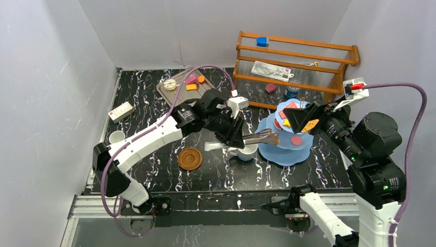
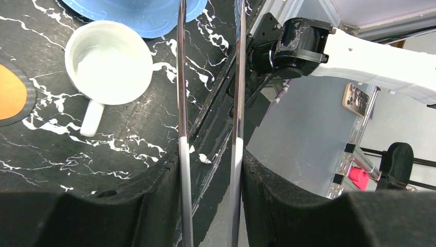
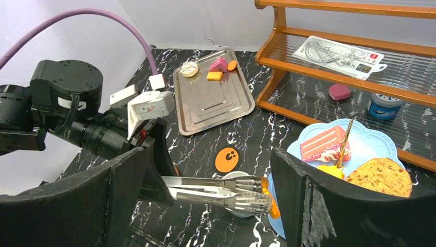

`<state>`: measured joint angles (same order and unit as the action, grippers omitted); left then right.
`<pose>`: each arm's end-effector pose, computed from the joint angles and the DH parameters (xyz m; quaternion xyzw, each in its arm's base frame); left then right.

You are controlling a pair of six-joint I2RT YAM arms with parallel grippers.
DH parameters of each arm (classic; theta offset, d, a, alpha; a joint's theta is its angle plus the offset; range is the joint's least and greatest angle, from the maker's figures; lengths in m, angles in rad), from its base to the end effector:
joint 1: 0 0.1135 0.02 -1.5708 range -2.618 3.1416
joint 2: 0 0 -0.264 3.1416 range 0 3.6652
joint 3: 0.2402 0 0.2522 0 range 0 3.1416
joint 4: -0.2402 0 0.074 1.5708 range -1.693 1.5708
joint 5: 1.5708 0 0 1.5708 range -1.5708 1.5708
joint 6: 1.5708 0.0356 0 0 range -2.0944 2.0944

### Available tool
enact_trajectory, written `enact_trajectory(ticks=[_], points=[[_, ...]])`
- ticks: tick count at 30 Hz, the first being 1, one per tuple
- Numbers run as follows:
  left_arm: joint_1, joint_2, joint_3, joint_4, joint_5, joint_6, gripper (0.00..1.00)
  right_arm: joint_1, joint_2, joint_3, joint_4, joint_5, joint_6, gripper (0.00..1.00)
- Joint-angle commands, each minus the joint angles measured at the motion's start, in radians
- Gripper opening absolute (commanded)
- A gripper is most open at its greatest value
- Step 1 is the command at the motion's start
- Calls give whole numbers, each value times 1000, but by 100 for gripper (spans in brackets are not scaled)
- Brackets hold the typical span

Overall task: Serve the afternoon tea
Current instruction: Place the desert on the desert table.

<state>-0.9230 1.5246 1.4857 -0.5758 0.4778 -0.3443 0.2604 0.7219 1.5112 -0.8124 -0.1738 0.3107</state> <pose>0.1928 -0.2820 0.3667 0.3505 0.7958 -0.4340 0.2358 0.0572 0.0216 0.5016 -0.0427 0.7138 0.2557 0.6506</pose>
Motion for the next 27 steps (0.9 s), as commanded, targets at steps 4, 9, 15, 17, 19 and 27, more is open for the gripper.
enact_trajectory(ticks=[4, 9, 15, 17, 19, 27], points=[[-42, 30, 17, 93, 13, -19, 31, -1, 1, 32, 38, 10, -9, 99], [-62, 70, 33, 114, 16, -20, 31, -1, -1, 32, 38, 11, -9, 99], [-69, 97, 33, 153, 12, -33, 31, -1, -4, 30, 36, 12, -10, 99], [-71, 103, 36, 162, 12, -37, 31, -1, -6, 28, 36, 13, -10, 99], [-72, 106, 37, 169, 10, -42, 31, 0, -7, 26, 36, 13, -11, 99], [-73, 105, 34, 196, 18, -57, 31, -1, -5, 20, 42, 13, -13, 99]])
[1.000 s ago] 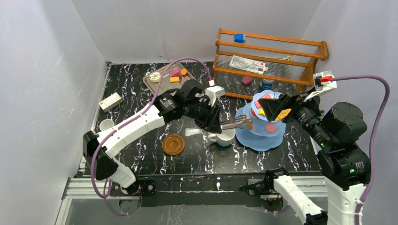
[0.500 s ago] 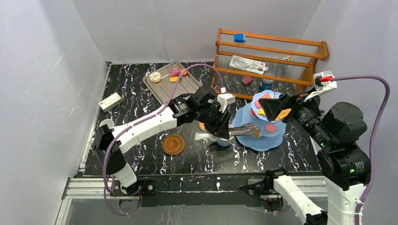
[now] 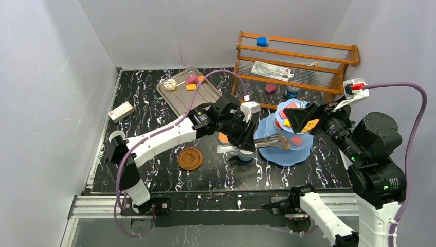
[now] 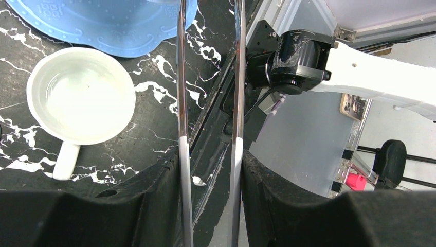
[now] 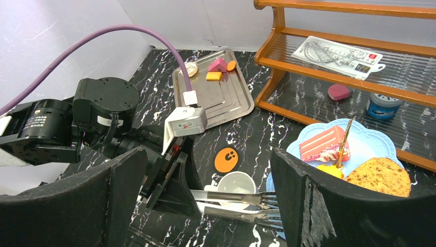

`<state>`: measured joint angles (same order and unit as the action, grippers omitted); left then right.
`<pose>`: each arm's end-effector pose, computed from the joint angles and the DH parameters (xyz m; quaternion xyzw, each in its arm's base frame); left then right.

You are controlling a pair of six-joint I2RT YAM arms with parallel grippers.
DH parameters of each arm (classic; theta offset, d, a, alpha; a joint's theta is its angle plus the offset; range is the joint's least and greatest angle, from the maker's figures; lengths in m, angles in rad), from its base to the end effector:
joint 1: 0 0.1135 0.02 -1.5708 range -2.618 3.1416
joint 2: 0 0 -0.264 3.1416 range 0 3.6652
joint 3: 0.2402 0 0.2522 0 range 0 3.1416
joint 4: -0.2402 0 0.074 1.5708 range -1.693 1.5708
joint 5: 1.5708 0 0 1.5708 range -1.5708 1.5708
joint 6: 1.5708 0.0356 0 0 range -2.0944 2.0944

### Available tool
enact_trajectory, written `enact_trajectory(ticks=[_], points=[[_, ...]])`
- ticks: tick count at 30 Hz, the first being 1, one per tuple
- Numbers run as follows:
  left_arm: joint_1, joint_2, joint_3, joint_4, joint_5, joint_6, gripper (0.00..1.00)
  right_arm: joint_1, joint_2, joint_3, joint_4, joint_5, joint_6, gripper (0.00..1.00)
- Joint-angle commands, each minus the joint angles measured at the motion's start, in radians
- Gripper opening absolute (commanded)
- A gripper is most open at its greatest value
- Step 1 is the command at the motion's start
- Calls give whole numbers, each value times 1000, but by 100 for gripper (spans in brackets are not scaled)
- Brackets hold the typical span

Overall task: Serve the afternoon tea
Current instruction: Place the desert on the desert table.

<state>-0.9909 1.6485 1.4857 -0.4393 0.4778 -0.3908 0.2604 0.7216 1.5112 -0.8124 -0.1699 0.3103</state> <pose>0.1940 -0.3260 0.3364 0.3594 0.7889 -0.4497 0.2152 0.0571 0.0215 0.5016 -0.0415 0.7138 0.2543 0.6512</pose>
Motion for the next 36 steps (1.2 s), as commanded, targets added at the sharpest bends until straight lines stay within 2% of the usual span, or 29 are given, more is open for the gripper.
enact_trajectory(ticks=[1, 17, 36], points=[[-5, -17, 33, 66, 18, -11, 31, 0, -6, 20, 43, 9, -13, 99], [-5, 19, 16, 100, -18, 1, 32, -1, -5, 14, 45, 10, -14, 99], [-5, 22, 12, 62, -91, 35, 45, 0, -4, 7, 51, 10, -15, 99]])
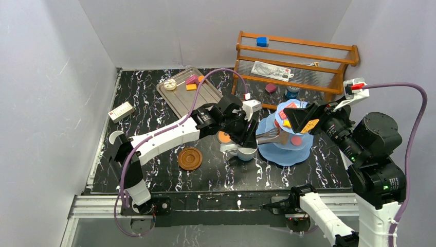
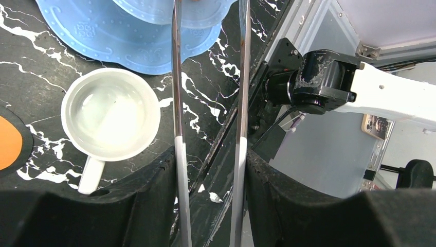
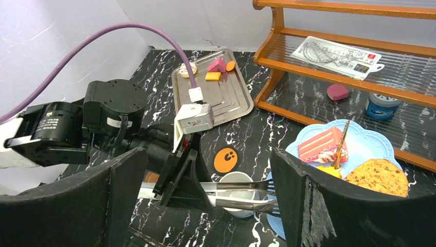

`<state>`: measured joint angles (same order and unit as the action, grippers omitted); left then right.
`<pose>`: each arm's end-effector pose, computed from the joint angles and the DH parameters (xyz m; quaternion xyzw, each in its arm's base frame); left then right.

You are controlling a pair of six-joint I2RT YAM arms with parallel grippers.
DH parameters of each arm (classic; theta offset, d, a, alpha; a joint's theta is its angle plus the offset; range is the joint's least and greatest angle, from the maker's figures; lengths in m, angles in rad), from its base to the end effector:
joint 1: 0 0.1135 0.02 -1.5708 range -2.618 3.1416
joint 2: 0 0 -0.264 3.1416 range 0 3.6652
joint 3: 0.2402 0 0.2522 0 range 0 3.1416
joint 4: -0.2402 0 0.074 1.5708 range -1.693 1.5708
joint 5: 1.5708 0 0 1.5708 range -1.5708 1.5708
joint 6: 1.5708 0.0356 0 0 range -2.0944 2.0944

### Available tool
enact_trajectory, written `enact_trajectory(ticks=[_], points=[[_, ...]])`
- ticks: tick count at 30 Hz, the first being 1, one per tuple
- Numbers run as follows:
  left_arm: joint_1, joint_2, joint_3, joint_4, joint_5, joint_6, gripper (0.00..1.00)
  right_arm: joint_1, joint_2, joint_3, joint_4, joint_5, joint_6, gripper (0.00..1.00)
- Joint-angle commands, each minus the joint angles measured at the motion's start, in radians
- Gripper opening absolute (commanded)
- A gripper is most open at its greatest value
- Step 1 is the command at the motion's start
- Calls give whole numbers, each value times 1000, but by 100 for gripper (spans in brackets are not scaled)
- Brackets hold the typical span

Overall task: Serve the afternoon tea
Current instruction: Place the desert on the desert table.

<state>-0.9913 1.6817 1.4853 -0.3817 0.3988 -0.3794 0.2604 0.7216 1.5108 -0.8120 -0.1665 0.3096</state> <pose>0.2023 -0.3344 0.3286 0.3496 0.7935 -0.4303 0.2511 0.0573 0.0214 0.5015 -0.0406 0.7139 0.2529 0.6518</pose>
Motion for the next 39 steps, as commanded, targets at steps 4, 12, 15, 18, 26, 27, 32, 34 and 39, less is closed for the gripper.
enact_trajectory(ticks=[4, 12, 15, 18, 26, 27, 32, 34, 39], points=[[-5, -15, 16, -11, -32, 31, 45, -1, -3, 5, 53, 7, -14, 99], [-4, -33, 10, -34, -72, 40, 43, -1, -1, -3, 54, 2, -14, 99], [-4, -52, 8, -44, -93, 45, 43, 0, 0, -3, 49, -1, -18, 99], [-5, -73, 5, -58, -131, 52, 43, 0, -6, -15, 50, -1, -15, 99], [-4, -90, 29, -148, -305, 62, 41, -1, -13, -27, 53, -2, -12, 99], [-4, -93, 31, -163, -333, 62, 41, -1, -13, -28, 54, -1, -12, 99], [-5, -119, 33, -200, -444, 70, 41, 0, -16, -35, 56, -5, -12, 99], [-4, -126, 37, -213, -478, 77, 41, -1, -16, -39, 58, -6, -12, 99], [6, -120, 48, -269, -609, 96, 41, -1, -20, -49, 61, -11, -10, 99]])
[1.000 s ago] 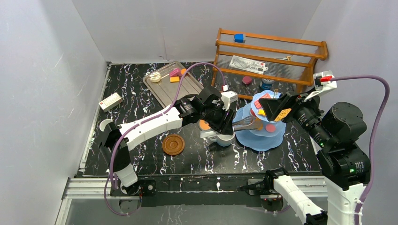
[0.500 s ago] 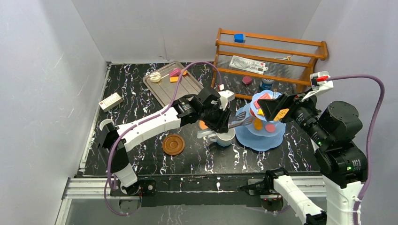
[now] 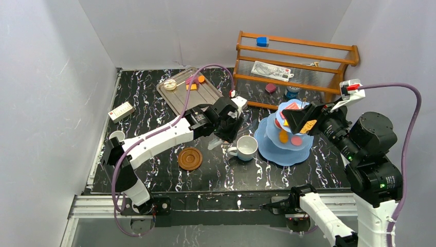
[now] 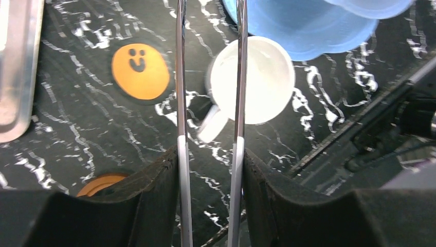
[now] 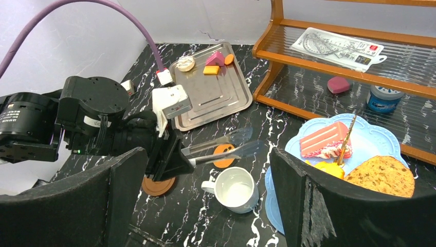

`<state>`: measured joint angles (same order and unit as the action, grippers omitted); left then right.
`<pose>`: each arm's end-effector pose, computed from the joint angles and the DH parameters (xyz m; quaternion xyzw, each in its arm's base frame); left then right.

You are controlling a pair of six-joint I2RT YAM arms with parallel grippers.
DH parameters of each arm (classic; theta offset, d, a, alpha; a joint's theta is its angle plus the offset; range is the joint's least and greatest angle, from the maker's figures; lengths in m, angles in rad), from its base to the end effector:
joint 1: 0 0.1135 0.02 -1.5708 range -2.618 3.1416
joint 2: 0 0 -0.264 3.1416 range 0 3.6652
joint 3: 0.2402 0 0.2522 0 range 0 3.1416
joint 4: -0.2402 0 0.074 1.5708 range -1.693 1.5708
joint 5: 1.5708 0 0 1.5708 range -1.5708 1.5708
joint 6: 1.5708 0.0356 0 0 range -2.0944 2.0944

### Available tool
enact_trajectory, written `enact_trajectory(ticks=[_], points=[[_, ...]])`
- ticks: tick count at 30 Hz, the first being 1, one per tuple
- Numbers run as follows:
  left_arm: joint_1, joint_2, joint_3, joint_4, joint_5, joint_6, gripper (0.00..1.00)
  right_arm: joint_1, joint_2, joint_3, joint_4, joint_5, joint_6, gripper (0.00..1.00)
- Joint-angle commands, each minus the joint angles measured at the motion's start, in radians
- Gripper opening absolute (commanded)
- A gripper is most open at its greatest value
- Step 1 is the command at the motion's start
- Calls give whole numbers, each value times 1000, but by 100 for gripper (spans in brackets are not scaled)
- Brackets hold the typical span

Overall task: Serve the afternoon tea
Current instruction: Place the desert on the desert table.

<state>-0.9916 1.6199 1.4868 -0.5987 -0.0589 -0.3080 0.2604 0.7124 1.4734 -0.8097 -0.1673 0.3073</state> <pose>0.2016 -0.3045 0.3309 0.2947 0.8641 -0.2249 0.3404 0.0615 0.0225 0.4931 -0.0407 0.7227 0.2506 0.6428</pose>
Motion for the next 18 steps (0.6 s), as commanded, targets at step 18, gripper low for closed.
enact_trajectory(ticks=[18], points=[[468, -60, 13, -75, -114, 84, 43, 0, -34, -58, 89, -52, 13, 99]])
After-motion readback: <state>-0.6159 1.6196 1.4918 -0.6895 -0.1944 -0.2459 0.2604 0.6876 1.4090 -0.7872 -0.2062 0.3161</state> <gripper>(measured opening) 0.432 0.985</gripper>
